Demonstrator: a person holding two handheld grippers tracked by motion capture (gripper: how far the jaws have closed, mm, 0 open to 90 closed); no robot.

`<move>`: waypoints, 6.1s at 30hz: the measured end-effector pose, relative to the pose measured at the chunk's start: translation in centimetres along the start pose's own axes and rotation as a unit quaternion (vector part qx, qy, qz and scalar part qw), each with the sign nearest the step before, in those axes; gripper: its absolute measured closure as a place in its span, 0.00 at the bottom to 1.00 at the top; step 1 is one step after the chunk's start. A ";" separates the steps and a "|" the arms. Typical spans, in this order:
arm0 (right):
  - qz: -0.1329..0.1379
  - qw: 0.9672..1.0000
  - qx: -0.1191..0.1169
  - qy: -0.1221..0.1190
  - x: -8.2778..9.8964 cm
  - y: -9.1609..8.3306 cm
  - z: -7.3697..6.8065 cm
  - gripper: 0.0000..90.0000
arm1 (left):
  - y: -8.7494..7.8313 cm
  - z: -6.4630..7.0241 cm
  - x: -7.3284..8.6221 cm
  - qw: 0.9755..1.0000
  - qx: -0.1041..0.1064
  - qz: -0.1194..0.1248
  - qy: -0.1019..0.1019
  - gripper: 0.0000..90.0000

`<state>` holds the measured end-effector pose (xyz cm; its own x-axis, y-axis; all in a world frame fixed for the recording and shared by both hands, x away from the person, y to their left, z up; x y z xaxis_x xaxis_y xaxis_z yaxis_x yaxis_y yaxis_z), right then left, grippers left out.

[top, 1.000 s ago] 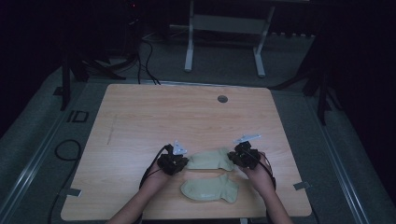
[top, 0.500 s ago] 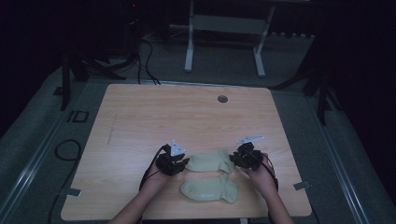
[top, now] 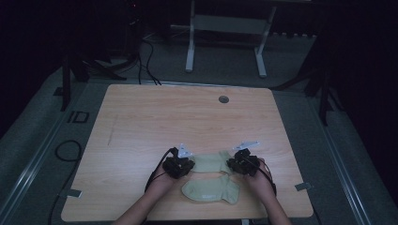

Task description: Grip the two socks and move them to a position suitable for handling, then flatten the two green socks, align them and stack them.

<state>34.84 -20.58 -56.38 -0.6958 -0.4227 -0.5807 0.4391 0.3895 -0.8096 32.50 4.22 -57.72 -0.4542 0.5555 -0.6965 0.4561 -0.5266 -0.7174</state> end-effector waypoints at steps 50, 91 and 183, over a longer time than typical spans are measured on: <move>0.038 0.997 -0.060 -0.038 2.4 -7.7 -1.5 0.60 | -7.8 3.5 2.3 0.999 0.041 0.004 -0.025 0.41; -0.031 0.995 -0.052 -0.077 5.8 -4.7 -3.7 0.94 | -6.1 4.8 4.4 0.999 0.039 -0.022 -0.012 0.99; -0.037 0.999 -0.005 -0.029 -1.3 0.0 1.3 0.83 | -0.1 -0.9 -0.8 0.999 -0.005 -0.021 0.041 0.90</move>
<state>36.48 -21.07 -55.76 -0.6921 -0.4966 -0.5238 0.3817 0.3641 -0.8495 33.52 4.36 -57.08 -0.4092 0.6284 -0.6616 0.4453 -0.4953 -0.7459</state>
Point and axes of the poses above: each handheld gripper's, and its own axes: y roughly forward along the jaws, x roughly out of its underside, z roughly to its right, the point moved 2 cm from there along y, roughly forward along the jaws, and after that the axes turned 6 degrees about y, right-handed, at the moved point
